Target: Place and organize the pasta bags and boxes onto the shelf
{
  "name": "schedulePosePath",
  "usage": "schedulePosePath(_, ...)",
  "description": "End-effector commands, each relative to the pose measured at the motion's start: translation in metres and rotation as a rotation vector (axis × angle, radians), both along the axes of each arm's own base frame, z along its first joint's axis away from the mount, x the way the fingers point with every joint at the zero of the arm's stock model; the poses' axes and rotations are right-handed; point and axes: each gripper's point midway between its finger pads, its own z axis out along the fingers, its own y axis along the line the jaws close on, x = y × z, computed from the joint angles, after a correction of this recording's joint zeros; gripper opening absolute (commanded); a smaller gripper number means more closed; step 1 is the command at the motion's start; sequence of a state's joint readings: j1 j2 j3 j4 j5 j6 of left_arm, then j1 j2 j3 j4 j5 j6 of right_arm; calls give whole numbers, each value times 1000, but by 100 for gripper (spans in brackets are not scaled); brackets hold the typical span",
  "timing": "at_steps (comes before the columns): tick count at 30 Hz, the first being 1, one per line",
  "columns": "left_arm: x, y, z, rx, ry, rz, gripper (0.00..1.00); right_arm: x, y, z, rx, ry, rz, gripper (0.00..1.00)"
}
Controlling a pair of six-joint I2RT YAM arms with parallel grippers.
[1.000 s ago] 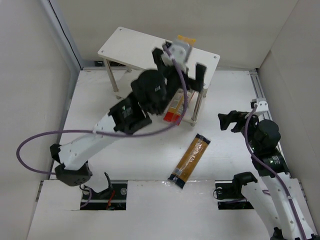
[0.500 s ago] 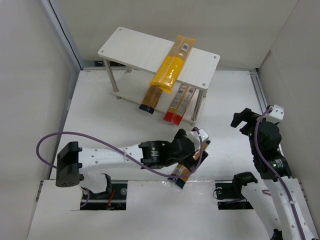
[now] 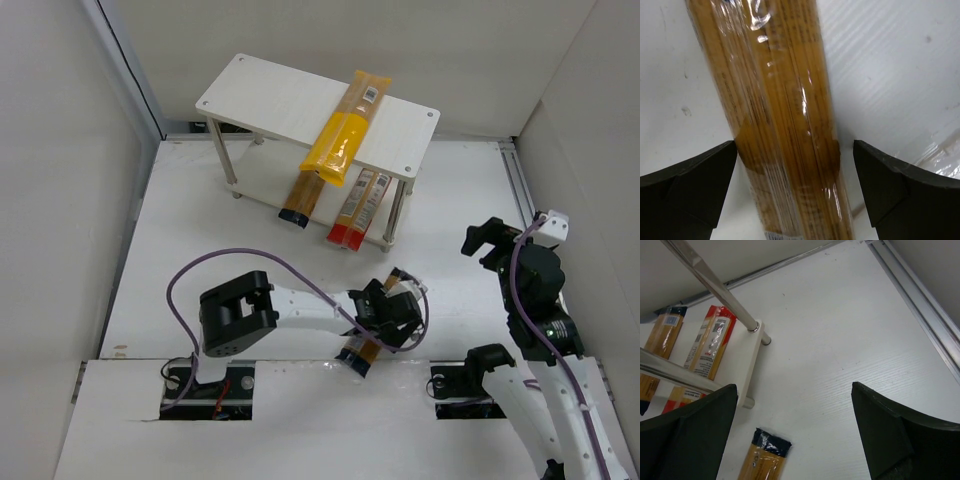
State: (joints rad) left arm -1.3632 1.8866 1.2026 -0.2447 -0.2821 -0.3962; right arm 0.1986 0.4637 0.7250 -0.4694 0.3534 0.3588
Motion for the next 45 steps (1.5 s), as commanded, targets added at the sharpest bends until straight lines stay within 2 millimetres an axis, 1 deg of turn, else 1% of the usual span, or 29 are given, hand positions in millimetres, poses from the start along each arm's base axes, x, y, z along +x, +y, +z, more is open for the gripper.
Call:
schedulePosePath(1,13,-7,-4,-20,44,64,99,4,7,15,1,-45,37,100)
schedulePosePath(5,7,-1,-32,37,81,67,99,4,9,17,-5,-52,48,100)
schedulePosePath(6,6,-4,-33,35,91,62,92,4,9,17,-5,-52,48,100)
schedulePosePath(8,2,-6,-34,24,117,70,66,4,9,17,-5,-52,48,100)
schedulePosePath(9,1,-1,-38,38,120,70,44,4,9,17,-5,-52,48,100)
schedulePosePath(10,1,-1,-38,38,120,70,8,4,9,17,-5,-52,48,100)
schedulePosePath(11,1,4,-41,45,120,88,0,5,9,19,-3,-61,48,100)
schedulePosePath(13,1,11,-39,70,115,94,0,6,9,15,-5,-52,48,100)
schedulePosePath(14,4,3,-23,26,100,106,0,6,9,15,-5,-52,48,100)
schedulePosePath(16,12,4,-7,2,58,123,0,6,9,15,-5,-52,48,100)
schedulePosePath(17,18,-3,19,-54,23,124,0,4,7,18,-4,-64,39,100)
schedulePosePath(20,38,0,72,-136,-106,165,0,2,1,20,-7,-74,8,100)
schedulePosePath(21,42,-2,118,-227,-179,140,0,-2,1,25,6,-96,7,100)
schedulePosePath(23,49,5,159,-315,-285,126,0,-5,-5,24,12,-105,-27,100)
schedulePosePath(24,49,3,212,-482,-338,109,0,-8,-6,28,25,-126,-28,100)
schedulePosePath(25,48,9,222,-496,-387,45,0,-9,-8,26,24,-128,-40,100)
schedulePosePath(26,46,11,241,-549,-416,18,0,-11,-8,28,26,-138,-40,100)
schedulePosePath(27,45,12,269,-627,-451,3,0,-12,-9,28,29,-150,-40,100)
schedulePosePath(28,42,22,292,-680,-481,-10,0,-15,-9,29,32,-164,-40,100)
schedulePosePath(31,41,36,341,-740,-575,-50,0,-19,-10,34,40,-197,-40,100)
schedulePosePath(32,41,40,368,-778,-610,-52,0,-21,-10,38,44,-217,-40,100)
schedulePosePath(35,40,50,413,-813,-697,-93,0,-20,-10,37,45,-219,-40,100)
schedulePosePath(36,39,56,443,-859,-733,-87,0,-19,-9,39,48,-228,-31,100)
schedulePosePath(38,57,73,468,-847,-815,-9,0,-17,-8,36,45,-215,-31,100)
schedulePosePath(39,76,93,493,-844,-872,76,0,-17,-8,36,36,-213,-30,100)
schedulePosePath(41,100,113,510,-832,-933,185,0,-12,-6,31,31,-187,-21,100)
schedulePosePath(42,113,114,509,-793,-953,206,0,-12,-6,31,31,-187,-21,100)
schedulePosePath(43,132,137,525,-787,-997,293,0,-10,-5,32,30,-183,-21,100)
schedulePosePath(45,155,150,530,-739,-1034,350,0,-8,-5,29,18,-168,-20,100)
